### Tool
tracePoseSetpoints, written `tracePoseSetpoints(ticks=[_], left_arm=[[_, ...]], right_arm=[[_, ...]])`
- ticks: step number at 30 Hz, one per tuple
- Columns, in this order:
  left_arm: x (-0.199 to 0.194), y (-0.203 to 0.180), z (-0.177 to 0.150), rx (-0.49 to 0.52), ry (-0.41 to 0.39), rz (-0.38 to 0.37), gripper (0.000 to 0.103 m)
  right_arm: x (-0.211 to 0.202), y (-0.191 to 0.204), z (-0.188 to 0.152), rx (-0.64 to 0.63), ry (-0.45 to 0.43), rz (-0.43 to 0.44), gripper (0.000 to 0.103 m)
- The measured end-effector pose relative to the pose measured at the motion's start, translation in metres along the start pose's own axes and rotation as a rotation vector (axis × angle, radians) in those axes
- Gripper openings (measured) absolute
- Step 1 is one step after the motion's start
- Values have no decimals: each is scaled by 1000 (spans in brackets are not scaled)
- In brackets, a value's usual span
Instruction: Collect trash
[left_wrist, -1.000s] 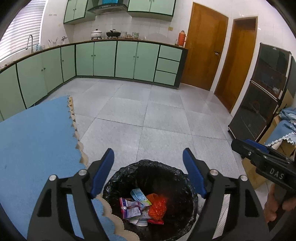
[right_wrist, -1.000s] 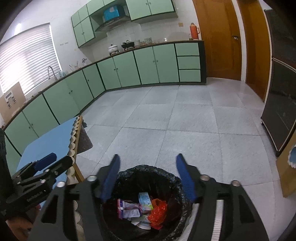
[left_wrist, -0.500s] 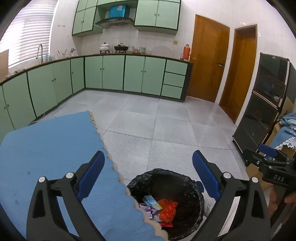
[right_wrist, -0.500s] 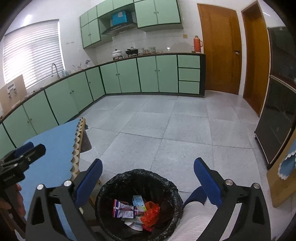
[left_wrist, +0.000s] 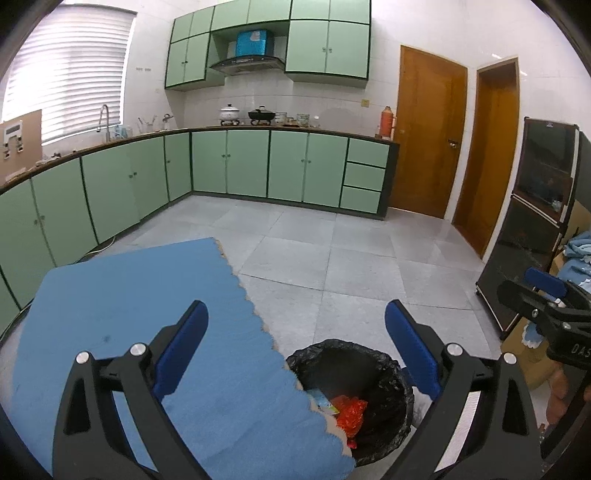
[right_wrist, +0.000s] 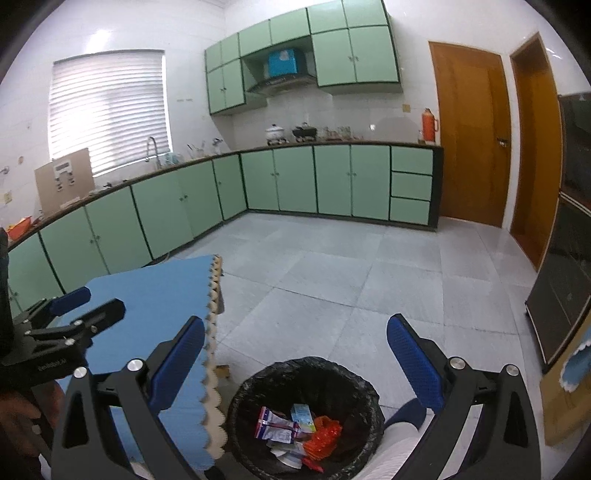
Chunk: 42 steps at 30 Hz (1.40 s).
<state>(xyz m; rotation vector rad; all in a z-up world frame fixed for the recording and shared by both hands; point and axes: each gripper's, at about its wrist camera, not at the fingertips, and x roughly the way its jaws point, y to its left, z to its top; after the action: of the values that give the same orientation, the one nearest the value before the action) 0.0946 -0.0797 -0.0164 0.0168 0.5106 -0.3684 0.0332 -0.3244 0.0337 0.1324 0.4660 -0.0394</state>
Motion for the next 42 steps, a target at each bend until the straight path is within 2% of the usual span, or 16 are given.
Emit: tracePoseSetpoints(ticks=[13,42], left_arm=[[-49,5,-15,3,-1,6,94],[-81,19,-26,-8,-22,21,94]], right_arm=[[-32,25,-10,39,-10,38,97],[-46,45,-18,-17,3,49,97]])
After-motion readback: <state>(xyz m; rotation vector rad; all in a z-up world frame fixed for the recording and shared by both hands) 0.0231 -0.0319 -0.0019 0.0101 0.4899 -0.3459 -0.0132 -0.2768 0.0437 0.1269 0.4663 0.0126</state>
